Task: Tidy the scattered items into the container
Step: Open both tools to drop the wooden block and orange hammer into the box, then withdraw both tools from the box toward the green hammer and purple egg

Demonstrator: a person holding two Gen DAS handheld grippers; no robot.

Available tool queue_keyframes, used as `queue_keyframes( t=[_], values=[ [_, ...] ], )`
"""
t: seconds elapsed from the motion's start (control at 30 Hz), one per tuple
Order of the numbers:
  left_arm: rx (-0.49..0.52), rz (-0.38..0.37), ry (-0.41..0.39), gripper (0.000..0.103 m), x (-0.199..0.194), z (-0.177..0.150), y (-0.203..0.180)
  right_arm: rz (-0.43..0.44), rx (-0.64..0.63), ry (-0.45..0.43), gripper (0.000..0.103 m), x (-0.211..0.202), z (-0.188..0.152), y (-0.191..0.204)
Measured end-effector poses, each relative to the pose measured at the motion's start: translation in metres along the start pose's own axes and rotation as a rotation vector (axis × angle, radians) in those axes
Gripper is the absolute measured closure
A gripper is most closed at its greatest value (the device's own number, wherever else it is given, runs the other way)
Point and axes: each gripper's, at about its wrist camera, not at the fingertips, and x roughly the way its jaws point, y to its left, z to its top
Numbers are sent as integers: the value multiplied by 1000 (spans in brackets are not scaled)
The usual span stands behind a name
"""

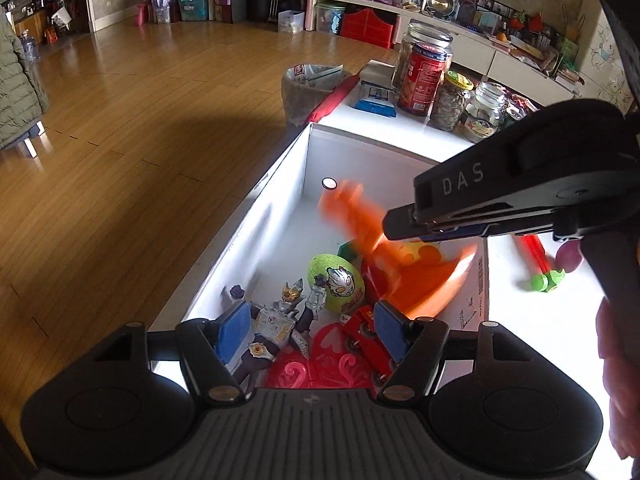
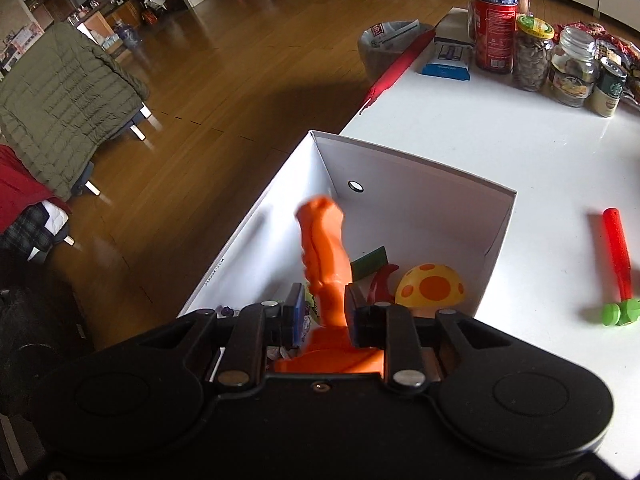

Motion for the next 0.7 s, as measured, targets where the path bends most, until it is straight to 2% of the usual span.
queue_keyframes(
  t=[0.07,0.13,0.2,0.33,0.4,0.6,0.7],
  values=[
    [3,10,-4,34,0,0,0,8,15,-32,75,-6,-1,-3],
    [10,19,-7,33,-1,-1,-2,8,15,-73,67,-14,-3,-7],
    [20,24,-10,30,-1,-1,-5,17,22,-116,48,-27,-8,-13],
    [52,41,-23,27,-2,-3,-13,-32,20,-181,33,-55,-24,-33],
    [70,49,-28,23,-2,-4,-17,-74,12,-199,21,-68,-35,-47],
    [149,56,-51,14,-6,-9,-39,-201,36,-190,14,-103,-81,-107],
    [172,31,-58,12,-9,-11,-52,-253,59,-175,12,-112,-105,-137]
  ],
)
